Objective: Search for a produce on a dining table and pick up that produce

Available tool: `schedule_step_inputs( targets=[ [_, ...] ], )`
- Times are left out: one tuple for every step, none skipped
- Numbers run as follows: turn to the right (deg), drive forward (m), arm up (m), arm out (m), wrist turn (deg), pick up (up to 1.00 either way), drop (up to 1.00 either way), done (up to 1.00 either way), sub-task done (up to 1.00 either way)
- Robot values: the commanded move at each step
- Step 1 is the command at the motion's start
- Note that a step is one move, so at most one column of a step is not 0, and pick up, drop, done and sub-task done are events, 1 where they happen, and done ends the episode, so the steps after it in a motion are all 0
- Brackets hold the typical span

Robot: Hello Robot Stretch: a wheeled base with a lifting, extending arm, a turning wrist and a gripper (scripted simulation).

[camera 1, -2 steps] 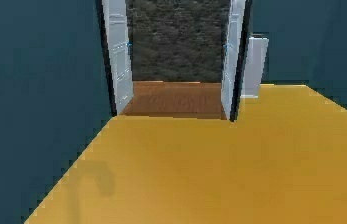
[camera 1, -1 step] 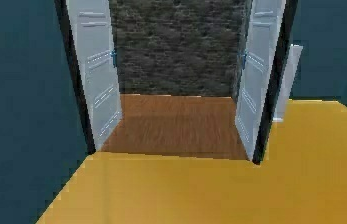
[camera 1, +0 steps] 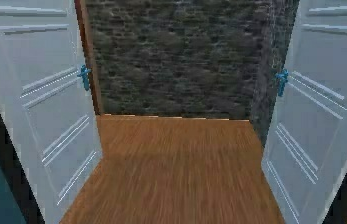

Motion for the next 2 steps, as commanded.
schedule_step_inputs(
  targets=[
    [0.0, 1.00, 0.00, 0.00, 0.0, 0.00, 0.00, 0.00, 0.00],
    [0.0, 1.00, 0.00, 0.00, 0.0, 0.00, 0.00, 0.00, 0.00]
  ],
)
